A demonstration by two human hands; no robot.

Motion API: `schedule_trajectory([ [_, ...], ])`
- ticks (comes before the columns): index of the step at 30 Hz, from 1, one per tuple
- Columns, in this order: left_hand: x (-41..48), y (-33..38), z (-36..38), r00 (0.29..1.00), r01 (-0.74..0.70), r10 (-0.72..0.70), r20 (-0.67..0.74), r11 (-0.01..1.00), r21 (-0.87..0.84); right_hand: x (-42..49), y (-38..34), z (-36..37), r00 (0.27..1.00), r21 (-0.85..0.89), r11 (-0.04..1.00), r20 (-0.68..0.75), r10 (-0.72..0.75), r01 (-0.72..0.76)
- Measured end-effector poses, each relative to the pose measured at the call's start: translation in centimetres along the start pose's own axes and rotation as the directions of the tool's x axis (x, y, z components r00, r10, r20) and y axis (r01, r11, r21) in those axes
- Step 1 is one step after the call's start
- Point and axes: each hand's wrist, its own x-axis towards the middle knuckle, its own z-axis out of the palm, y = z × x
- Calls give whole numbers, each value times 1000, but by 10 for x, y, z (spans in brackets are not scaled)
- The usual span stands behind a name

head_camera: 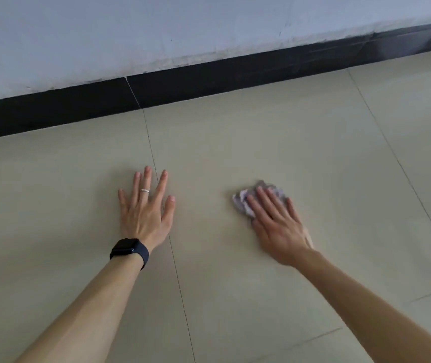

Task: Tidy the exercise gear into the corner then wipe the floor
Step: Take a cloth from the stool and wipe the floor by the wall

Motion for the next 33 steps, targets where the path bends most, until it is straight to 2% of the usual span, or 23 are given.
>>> schedule_trajectory([
  [1, 8, -8, -4, 1000, 24, -25, 5, 1000, 19, 22, 10, -8, 971, 80, 968, -6, 239, -238],
  [3, 22, -23, -11, 999, 41, -42, 21, 997, 63, 52, 9, -15, 817, 240, 787, 45, 575, -568],
  [4, 26, -28, -12, 998, 47, -49, 31, 996, 74, 59, -1, -12, 763, 270, 726, 54, 644, -632],
  [5, 30, -31, -12, 998, 54, -57, 39, 996, 70, 61, -17, -7, 754, 264, 721, 40, 655, -641],
  [7, 32, -34, -10, 996, 74, -75, 41, 997, 36, 48, -57, 7, 878, 160, 871, -38, 476, -465],
  [9, 30, -35, -6, 996, 82, -82, 19, 997, 8, 20, -89, 15, 999, 35, 998, 11, 53, -54],
  [11, 32, -36, -5, 997, 78, -78, 12, 997, 1, 14, -86, 13, 954, -4, 957, 86, -288, 289],
  [12, 32, -38, -5, 997, 78, -78, 14, 997, -2, 24, -75, 9, 934, -12, 939, 100, -342, 345],
  [13, 32, -38, -5, 996, 85, -85, 8, 996, -8, 37, -61, 5, 946, -34, 949, 94, -309, 313],
  [15, 32, -38, -4, 996, 89, -89, -12, 996, -11, 76, -27, -2, 999, -22, 999, 25, -26, 26],
  [16, 33, -39, -3, 996, 91, -91, -16, 996, -13, 101, -11, -9, 985, 20, 985, 7, 174, -174],
  [19, 34, -39, -2, 996, 85, -85, -30, 996, -25, 165, 4, -31, 769, 190, 752, 29, 638, -631],
  [20, 36, -39, -2, 996, 88, -89, -30, 996, -19, 177, -7, -30, 712, 219, 690, 36, 701, -690],
  [21, 36, -39, -3, 995, 94, -94, -26, 996, -12, 183, -26, -27, 708, 222, 685, 36, 705, -694],
  [23, 36, -39, -5, 995, 94, -94, -24, 996, -6, 171, -78, -14, 859, 163, 847, 7, 513, -507],
  [24, 35, -39, -4, 996, 86, -87, -24, 996, -4, 157, -102, -8, 946, 119, 939, 17, 324, -324],
  [25, 35, -39, -6, 996, 88, -88, -19, 996, -8, 144, -119, -5, 990, 83, 989, 72, 118, -123],
  [27, 35, -39, -9, 996, 84, -84, -3, 996, -18, 140, -118, -6, 964, 20, 974, 139, -227, 227],
  [28, 35, -39, -9, 997, 79, -79, 0, 997, -19, 152, -102, -10, 944, 0, 952, 132, -302, 305],
  [30, 34, -38, -8, 997, 75, -75, -1, 997, -12, 186, -63, -19, 979, -40, 980, 73, -190, 193],
  [31, 34, -39, -8, 997, 75, -75, -4, 997, -12, 206, -42, -26, 1000, -22, 1000, 20, -11, 12],
  [32, 34, -39, -8, 997, 74, -74, -10, 997, -16, 227, -25, -33, 973, 33, 973, -22, 230, -230],
  [33, 34, -39, -7, 997, 72, -72, -18, 997, -22, 250, -13, -41, 881, 112, 878, -36, 471, -465],
])
